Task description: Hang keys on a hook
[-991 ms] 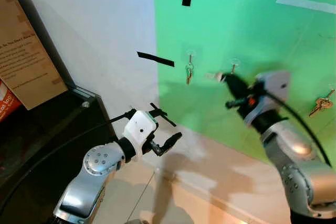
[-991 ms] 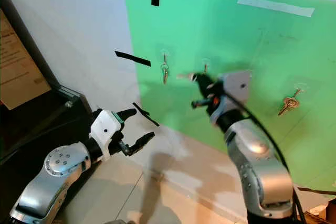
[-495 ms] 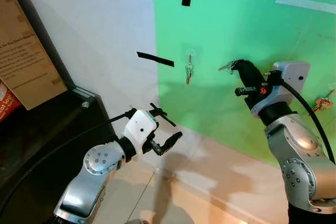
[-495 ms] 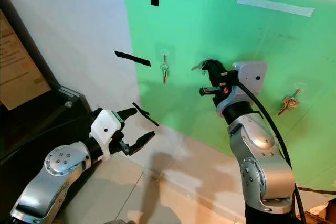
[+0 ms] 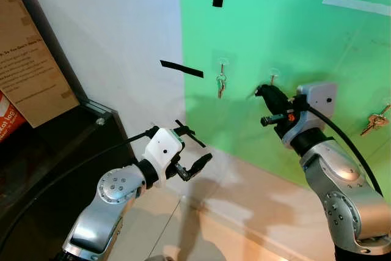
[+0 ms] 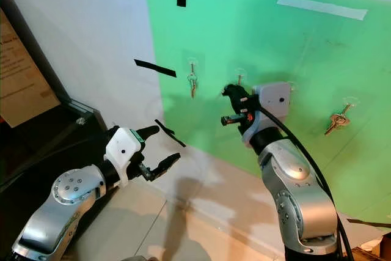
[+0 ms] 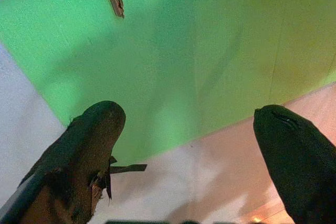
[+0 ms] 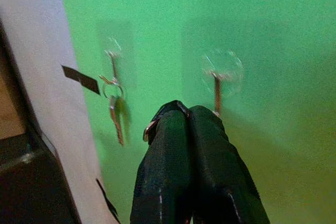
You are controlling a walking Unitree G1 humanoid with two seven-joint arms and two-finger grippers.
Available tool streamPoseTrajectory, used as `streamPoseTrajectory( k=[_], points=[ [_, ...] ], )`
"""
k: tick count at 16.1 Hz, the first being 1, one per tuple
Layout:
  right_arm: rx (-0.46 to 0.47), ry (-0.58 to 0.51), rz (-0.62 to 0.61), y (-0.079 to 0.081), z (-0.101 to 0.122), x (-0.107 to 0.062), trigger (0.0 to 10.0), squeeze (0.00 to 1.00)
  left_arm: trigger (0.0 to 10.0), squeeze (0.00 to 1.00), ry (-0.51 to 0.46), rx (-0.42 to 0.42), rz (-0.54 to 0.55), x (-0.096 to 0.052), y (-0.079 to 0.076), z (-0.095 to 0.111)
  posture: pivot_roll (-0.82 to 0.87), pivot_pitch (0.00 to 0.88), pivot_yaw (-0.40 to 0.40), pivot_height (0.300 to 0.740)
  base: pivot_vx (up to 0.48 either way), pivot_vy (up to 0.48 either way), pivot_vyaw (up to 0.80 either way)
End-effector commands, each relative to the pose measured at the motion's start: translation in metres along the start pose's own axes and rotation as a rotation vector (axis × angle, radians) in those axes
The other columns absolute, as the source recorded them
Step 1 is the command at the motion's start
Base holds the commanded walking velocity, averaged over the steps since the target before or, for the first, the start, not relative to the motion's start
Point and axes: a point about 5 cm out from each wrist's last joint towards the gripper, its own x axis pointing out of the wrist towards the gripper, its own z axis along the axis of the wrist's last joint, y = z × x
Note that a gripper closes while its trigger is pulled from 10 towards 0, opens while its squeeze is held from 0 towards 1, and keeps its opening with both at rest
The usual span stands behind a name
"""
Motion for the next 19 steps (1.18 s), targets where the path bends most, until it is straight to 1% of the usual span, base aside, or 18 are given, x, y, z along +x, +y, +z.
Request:
streamPoseTrajectory(
  k=[1, 2, 4, 6, 9, 14, 15, 17, 18, 19],
  points=[
    [-0.014, 0.008, -0.042, -0.007, 0.000, 0.001, 10.0, 0.00, 10.0, 0.11, -0.006, 0.004, -0.006, 0.001, 0.001, 0.003, -0.07, 0.000, 0.050, 0.740, 0.000, 0.000, 0.00],
    [-0.013, -0.007, -0.104, -0.016, 0.003, 0.001, 10.0, 0.00, 10.0, 0.11, -0.006, 0.004, -0.007, 0.001, 0.001, 0.003, -0.07, 0.000, 0.050, 0.740, 0.000, 0.000, 0.00],
    [0.041, -0.067, -0.111, -0.019, 0.013, 0.002, 10.0, 0.00, 10.0, 0.11, -0.006, 0.004, -0.007, 0.001, 0.001, 0.003, -0.07, 0.000, 0.052, 0.740, 0.000, 0.000, 0.00],
    [0.102, -0.134, -0.058, -0.014, 0.022, 0.001, 10.0, 0.00, 10.0, 0.11, -0.007, 0.004, -0.007, 0.001, 0.001, 0.003, -0.07, 0.000, 0.051, 0.740, 0.000, 0.000, 0.00],
    [0.135, -0.163, -0.022, -0.009, 0.027, 0.000, 10.0, 0.00, 10.0, 0.11, -0.008, 0.004, -0.008, 0.001, 0.000, 0.003, -0.07, 0.000, 0.051, 0.740, 0.000, 0.000, 0.00],
    [0.101, -0.099, 0.006, -0.005, 0.017, -0.001, 10.0, 0.00, 10.0, 0.11, -0.008, 0.005, -0.009, 0.000, 0.000, 0.003, -0.07, 0.000, 0.048, 0.740, 0.000, 0.000, 0.00],
    [0.089, -0.075, -0.002, -0.007, 0.012, -0.001, 10.0, 0.00, 10.0, 0.11, -0.007, 0.006, -0.010, 0.000, 0.000, 0.002, -0.07, 0.000, 0.048, 0.740, 0.000, 0.000, 0.00],
    [0.031, -0.024, -0.018, -0.008, 0.004, -0.002, 10.0, 0.00, 10.0, 0.11, -0.007, 0.007, -0.014, 0.000, 0.000, 0.002, -0.07, 0.000, 0.049, 0.740, 0.000, 0.000, 0.00],
    [0.028, -0.021, -0.025, -0.009, 0.004, -0.001, 10.0, 0.00, 10.0, 0.11, -0.008, 0.008, -0.014, 0.000, 0.000, 0.002, -0.07, 0.000, 0.048, 0.740, 0.000, 0.000, 0.00],
    [0.023, -0.010, -0.078, -0.014, 0.001, -0.001, 10.0, 0.00, 10.0, 0.11, -0.008, 0.008, -0.015, 0.000, 0.000, 0.002, -0.07, 0.000, 0.047, 0.740, 0.000, 0.000, 0.00]
  ],
)
